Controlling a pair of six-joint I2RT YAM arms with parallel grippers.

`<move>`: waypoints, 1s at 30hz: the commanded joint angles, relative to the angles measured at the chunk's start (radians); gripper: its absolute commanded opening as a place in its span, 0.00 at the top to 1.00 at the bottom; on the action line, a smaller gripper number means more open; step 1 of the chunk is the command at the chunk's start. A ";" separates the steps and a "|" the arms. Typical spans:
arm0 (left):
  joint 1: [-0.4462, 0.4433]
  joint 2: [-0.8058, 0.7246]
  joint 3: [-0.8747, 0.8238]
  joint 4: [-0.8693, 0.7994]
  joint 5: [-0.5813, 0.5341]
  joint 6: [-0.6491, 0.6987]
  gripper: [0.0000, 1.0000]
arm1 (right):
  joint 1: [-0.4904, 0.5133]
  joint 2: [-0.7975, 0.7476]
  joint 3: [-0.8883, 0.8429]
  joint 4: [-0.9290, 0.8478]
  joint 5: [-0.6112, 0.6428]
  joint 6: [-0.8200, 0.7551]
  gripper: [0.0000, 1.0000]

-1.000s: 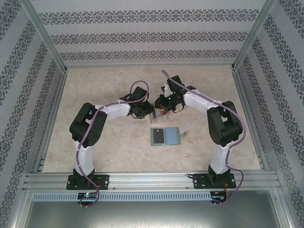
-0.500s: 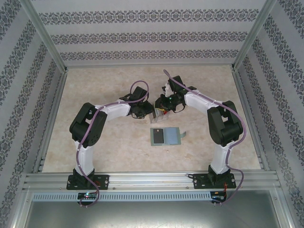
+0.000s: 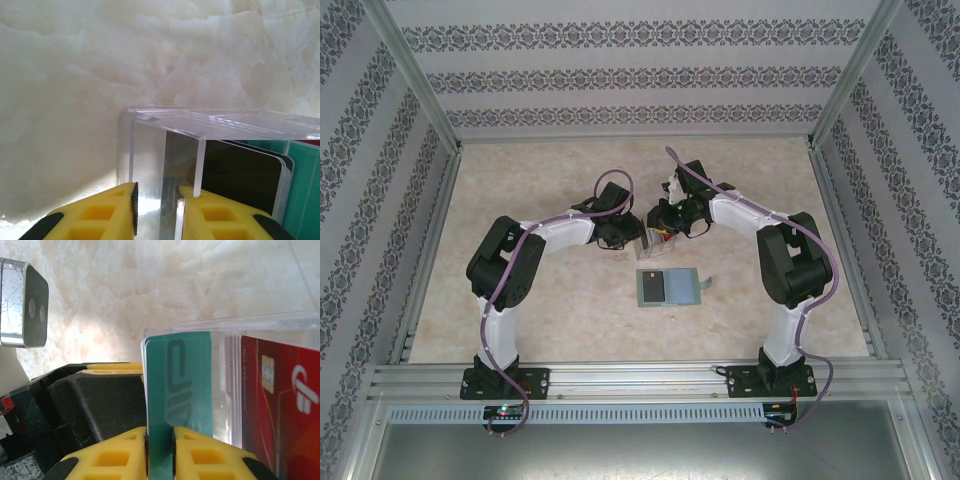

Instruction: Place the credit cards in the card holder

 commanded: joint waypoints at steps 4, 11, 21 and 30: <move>-0.020 -0.010 0.038 -0.005 0.039 -0.004 0.72 | 0.003 -0.036 -0.013 0.057 -0.101 0.031 0.81; -0.023 -0.005 0.041 -0.007 0.040 -0.006 0.72 | 0.002 -0.037 -0.016 0.068 -0.112 0.033 0.80; -0.022 0.000 0.046 -0.014 0.043 -0.005 0.72 | -0.002 -0.036 -0.027 0.075 -0.117 0.039 0.79; -0.023 0.000 0.044 -0.014 0.045 -0.009 0.72 | -0.007 -0.046 -0.036 0.079 -0.110 0.041 0.83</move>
